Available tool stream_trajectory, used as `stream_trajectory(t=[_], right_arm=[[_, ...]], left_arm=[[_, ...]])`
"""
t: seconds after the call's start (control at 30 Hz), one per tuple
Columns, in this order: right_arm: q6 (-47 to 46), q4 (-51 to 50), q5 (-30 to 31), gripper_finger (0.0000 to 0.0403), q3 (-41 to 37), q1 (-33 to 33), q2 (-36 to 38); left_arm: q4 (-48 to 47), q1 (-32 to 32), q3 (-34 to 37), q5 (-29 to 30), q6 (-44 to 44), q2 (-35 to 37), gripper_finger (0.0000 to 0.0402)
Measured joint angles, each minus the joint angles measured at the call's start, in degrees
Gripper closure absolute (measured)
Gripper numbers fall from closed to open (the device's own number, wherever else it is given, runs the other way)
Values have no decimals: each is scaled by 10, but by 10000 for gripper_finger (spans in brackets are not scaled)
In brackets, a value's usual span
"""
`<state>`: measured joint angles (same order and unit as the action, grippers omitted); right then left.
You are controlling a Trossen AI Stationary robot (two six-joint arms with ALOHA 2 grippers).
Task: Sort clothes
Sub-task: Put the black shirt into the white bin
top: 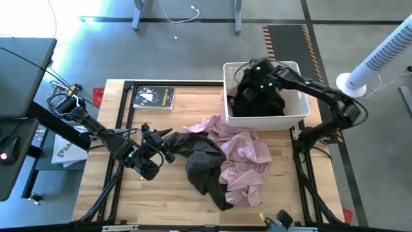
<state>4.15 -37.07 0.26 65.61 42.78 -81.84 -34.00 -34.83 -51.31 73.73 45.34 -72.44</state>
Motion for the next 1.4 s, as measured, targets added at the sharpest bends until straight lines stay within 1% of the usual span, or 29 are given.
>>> stream_trajectory(t=[0.27, 0.33, 0.5, 0.57, 0.63, 0.73, 0.83, 0.93, 1.03, 1.23, 1.4], right_arm=[[-22, 4, 23, 262, 18, 0, 166], [-19, -1, -4, 251, 19, 0, 199], [-21, -38, -118, 246, 17, -1, 248], [-27, -42, -145, 246, -7, -1, 257], [-25, -41, -158, 245, -46, -1, 258], [-4, -9, -169, 245, -131, -1, 249], [-9, 89, -169, 245, -216, 6, 227], [-42, 183, -169, 245, -263, 24, 189], [-52, 210, -170, 245, -262, 45, 139], [-51, 174, -172, 245, -207, 74, 38], [-21, 166, -164, 245, -202, 75, -34]], left_arm=[[0, 0, 0, 0, 0, 0, 277], [0, 0, 0, 0, 0, 0, 277], [0, 0, 0, -1, 1, 0, 277], [0, 0, 0, -1, 1, 0, 277], [1, 0, 0, -1, 1, 0, 277], [0, 0, 0, -1, 4, 0, 277], [0, 0, 0, -1, 6, 0, 277], [1, 0, 0, -1, 10, 0, 277], [1, 0, 0, 0, 10, 0, 277], [1, 10, 0, -7, 10, 0, 277], [0, 15, 0, -28, 10, 0, 277]])
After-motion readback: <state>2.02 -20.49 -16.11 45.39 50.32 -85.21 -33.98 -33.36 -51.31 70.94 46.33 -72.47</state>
